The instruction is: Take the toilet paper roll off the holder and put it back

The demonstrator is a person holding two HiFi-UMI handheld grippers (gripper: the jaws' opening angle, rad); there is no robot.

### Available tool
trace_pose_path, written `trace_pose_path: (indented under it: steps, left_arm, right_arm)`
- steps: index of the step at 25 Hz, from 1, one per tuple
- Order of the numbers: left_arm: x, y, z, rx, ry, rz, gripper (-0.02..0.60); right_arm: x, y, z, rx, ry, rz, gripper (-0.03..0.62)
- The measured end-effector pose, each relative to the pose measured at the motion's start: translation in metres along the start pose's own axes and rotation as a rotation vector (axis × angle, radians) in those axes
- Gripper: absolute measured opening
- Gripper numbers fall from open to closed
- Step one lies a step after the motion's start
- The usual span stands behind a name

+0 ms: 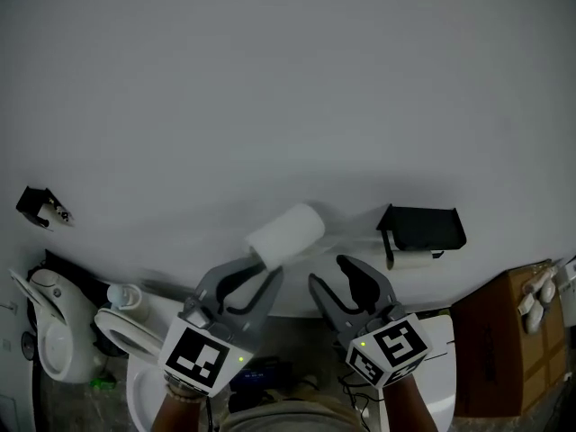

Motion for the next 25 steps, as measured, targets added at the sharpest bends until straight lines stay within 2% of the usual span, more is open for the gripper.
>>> trace_pose_path:
  steps: [10, 17, 25]
  left_arm:
    - [0.018, -0.069, -0.009, -0.141, -0.029, -0.060, 0.054]
    - [0.029, -0.100, -0.007, -0.208, -0.071, -0.080, 0.054]
    - [0.038, -0.128, -0.011, -0.277, -0.095, -0.094, 0.054]
  right_arm:
    - [-0.005, 0.043, -0.059, -0.284, -0.067, 0.020, 0.212]
    - [-0.001, 0.059, -0.094, -0.460, -0.085, 0.014, 0.212]
    - [0.006, 0.071, -0.126, -0.567, -0.081, -0.012, 0.209]
Point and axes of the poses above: the fingertips, and each gripper's own axes: y forward along the fingers, z to its right, x out of its underside, the point moved 3 cm from there along -y, backward along the fingers, and after that the axes turned 7 degrees about x, right-handed, at the moved point
